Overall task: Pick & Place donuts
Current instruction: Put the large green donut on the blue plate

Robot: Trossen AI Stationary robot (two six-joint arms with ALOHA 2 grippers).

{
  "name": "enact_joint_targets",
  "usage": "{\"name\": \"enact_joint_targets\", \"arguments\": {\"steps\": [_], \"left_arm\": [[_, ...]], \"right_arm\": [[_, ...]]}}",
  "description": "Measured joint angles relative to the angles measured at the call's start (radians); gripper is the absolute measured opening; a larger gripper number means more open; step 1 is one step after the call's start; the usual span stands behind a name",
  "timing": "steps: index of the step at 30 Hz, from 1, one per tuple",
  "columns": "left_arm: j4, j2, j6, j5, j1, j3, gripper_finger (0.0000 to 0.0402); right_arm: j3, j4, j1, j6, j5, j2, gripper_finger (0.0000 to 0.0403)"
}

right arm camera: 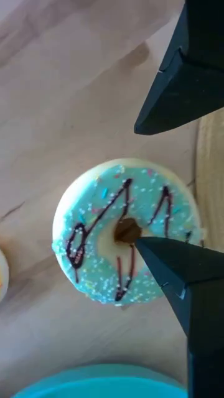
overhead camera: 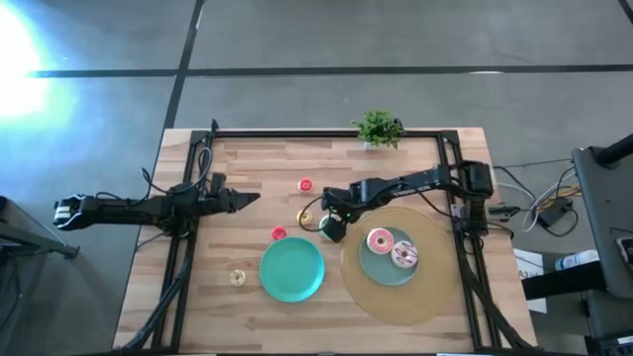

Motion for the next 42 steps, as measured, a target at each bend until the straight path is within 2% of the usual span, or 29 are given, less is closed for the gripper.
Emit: {"name": "enact_joint_targets", "arguments": {"steps": [4, 8, 12, 17, 19, 23, 27, 31, 35, 38, 42], "left_arm": [[-0.010, 0.003, 0.000, -0.001, 0.000, 0.000, 0.0123], [-0.010, 0.003, 0.000, -0.001, 0.000, 0.000, 0.0123], [-0.010, 0.003, 0.000, -0.001, 0.000, 0.000, 0.0123], [-0.019, 0.005, 0.008, -0.002, 0.000, 0.000, 0.0123], [-0.022, 0.005, 0.008, -0.002, 0.000, 0.000, 0.0123], [-0.024, 0.008, 0.015, -0.002, 0.001, 0.000, 0.0123], [-0.029, 0.009, 0.017, -0.002, 0.001, 0.000, 0.0123], [-0.030, 0.012, 0.038, -0.002, 0.001, 0.000, 0.0123], [-0.032, 0.014, 0.044, -0.002, 0.000, 0.000, 0.0123], [-0.031, 0.016, 0.063, -0.001, 0.000, 0.000, 0.0123], [-0.033, 0.018, 0.074, 0.002, 0.000, 0.000, 0.0123]], "right_arm": [[0.007, 0.006, -0.004, 0.016, -0.020, 0.037, 0.0275], [0.022, -0.001, -0.010, 0.047, -0.056, 0.062, 0.0240], [0.039, -0.002, -0.010, 0.045, -0.056, 0.070, 0.0170], [0.050, 0.004, -0.007, -0.004, -0.066, 0.035, 0.0046], [0.056, -0.014, 0.000, -0.011, -0.065, -0.007, 0.0023], [0.054, -0.169, 0.052, 0.027, 0.027, -0.126, 0.0023], [0.042, -0.352, 0.174, 0.127, 0.141, -0.267, 0.0023], [-0.014, -0.472, 0.300, 0.322, 0.099, -0.336, 0.0023], [-0.080, -0.467, 0.425, 0.522, 0.073, -0.351, 0.0029], [-0.118, -0.434, 0.487, 0.635, 0.074, -0.328, 0.0053], [-0.155, -0.435, 0.517, 0.717, 0.078, -0.288, 0.0103]]}}
